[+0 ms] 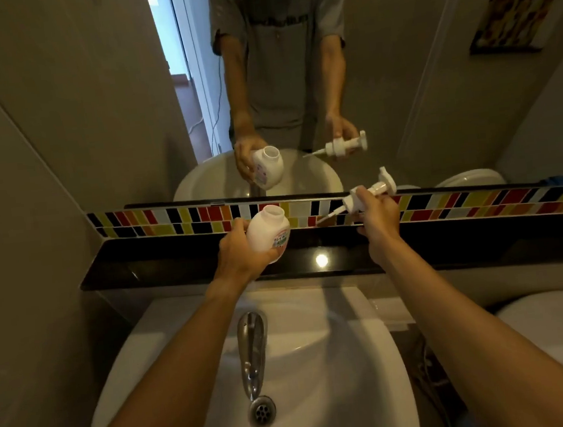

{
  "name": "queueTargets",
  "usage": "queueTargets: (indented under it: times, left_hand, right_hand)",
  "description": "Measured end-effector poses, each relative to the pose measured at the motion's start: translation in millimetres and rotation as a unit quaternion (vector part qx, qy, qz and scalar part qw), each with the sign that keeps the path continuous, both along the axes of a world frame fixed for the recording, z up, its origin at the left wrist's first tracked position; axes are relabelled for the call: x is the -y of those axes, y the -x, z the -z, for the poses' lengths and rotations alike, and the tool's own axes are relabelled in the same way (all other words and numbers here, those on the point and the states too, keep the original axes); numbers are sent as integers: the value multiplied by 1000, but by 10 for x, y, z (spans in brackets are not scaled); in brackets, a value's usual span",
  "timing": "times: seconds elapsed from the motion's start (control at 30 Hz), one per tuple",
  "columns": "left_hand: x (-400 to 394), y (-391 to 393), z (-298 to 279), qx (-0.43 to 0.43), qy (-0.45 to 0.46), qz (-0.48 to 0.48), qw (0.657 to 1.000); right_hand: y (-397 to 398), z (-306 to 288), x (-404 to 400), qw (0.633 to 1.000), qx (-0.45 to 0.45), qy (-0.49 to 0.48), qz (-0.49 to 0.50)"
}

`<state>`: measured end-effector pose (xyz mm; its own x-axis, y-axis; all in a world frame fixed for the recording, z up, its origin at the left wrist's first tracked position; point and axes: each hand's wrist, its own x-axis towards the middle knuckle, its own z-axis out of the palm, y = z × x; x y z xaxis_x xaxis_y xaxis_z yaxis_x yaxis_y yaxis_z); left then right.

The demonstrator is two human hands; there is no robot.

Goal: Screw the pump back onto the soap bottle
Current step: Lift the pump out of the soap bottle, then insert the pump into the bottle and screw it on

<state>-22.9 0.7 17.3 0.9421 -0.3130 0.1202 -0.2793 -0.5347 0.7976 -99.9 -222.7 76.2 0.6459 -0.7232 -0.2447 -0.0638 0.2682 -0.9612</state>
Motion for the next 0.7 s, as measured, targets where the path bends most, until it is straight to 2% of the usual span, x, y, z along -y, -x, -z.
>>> queueTargets:
  times: [0.23,0.57,0.7]
  left_hand:
    - [-165,229,-499,63,-49,41,996]
    - [-66,512,-896,111,-4,74,991]
    - [-48,538,-972,73,34,76,994]
  right_hand:
    - [165,-600,-327,995,89,33,-32]
    - [299,-738,-773,977,128,119,-121]
    - [329,-801,-843,973,124,107,-160]
